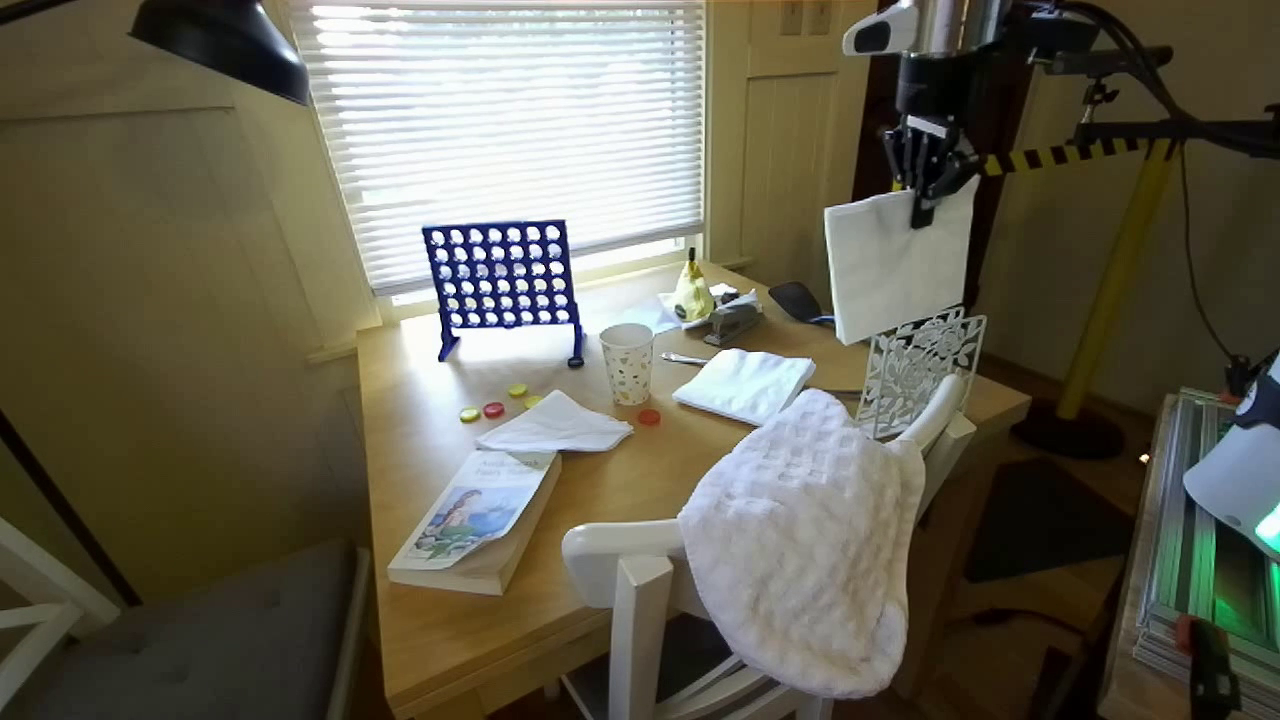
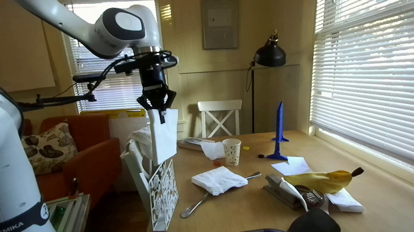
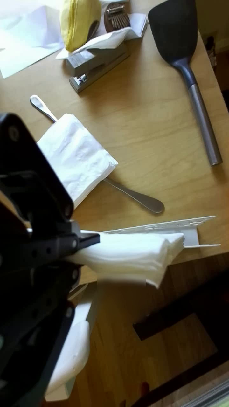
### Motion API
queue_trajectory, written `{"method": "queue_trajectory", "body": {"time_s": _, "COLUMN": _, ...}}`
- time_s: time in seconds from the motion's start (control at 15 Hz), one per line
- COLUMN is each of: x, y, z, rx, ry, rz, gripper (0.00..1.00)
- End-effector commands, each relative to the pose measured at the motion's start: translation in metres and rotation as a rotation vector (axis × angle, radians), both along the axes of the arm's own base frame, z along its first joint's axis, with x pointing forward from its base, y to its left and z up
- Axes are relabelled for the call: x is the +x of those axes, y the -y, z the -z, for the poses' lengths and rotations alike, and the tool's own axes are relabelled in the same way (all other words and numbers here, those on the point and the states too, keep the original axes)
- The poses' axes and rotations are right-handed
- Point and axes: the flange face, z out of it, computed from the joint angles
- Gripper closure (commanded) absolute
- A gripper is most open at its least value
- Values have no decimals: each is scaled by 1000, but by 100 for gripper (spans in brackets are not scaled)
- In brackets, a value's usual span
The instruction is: Put some of the napkins inside the white napkin holder
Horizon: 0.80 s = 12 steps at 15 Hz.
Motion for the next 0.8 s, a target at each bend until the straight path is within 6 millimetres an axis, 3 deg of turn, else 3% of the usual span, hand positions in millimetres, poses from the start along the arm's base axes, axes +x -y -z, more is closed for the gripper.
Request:
{"method": "queue_trajectory", "body": {"time_s": 0.0, "x": 0, "y": 3, "z": -7, "rx": 8, "ry": 4, "rz": 1, "gripper": 99}}
{"method": "queue_trajectory", "body": {"time_s": 0.73, "x": 6, "y": 4, "z": 3, "rx": 22, "ry": -31, "rz": 2, "gripper": 99}}
